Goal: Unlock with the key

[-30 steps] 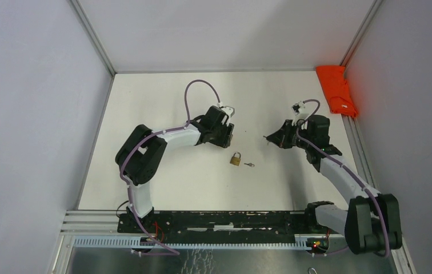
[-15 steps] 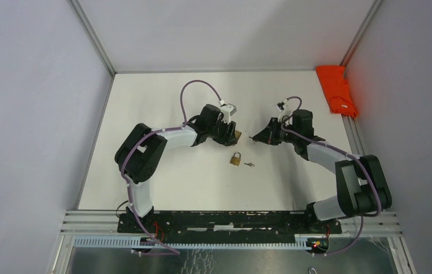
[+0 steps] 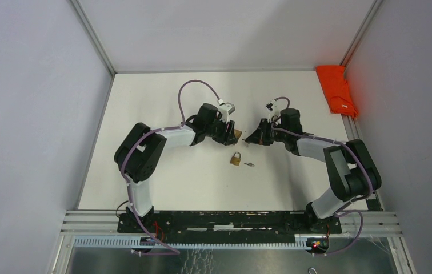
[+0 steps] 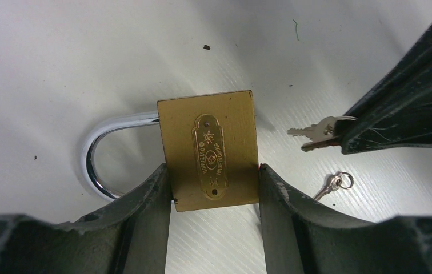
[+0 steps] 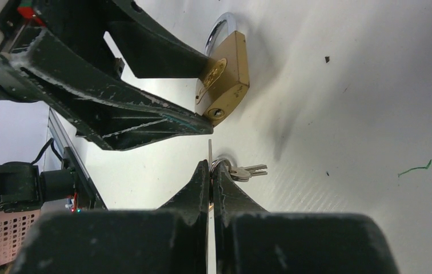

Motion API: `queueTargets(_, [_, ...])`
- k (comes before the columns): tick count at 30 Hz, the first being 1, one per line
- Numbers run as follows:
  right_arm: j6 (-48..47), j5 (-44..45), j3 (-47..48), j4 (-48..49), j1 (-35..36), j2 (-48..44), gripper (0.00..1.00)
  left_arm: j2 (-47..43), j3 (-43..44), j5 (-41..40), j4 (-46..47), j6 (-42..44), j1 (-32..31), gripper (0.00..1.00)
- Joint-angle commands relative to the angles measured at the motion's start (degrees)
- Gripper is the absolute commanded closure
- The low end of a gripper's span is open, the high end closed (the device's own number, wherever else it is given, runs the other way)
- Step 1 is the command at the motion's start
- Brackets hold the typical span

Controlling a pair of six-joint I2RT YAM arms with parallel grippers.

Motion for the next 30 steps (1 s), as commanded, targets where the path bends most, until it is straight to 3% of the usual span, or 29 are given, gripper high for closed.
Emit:
queueTargets(1, [0.7, 1.5, 2.2, 4.2, 0.3, 1.0, 1.0, -0.7, 0.4, 3.8, 6.1, -2.7, 0.3, 0.98])
queueTargets(30, [6.2, 3.7, 3.6, 8.2, 2.7, 5.9, 1.0, -0.4, -1.1, 5.2, 11.0, -7.6, 0.2, 0.98])
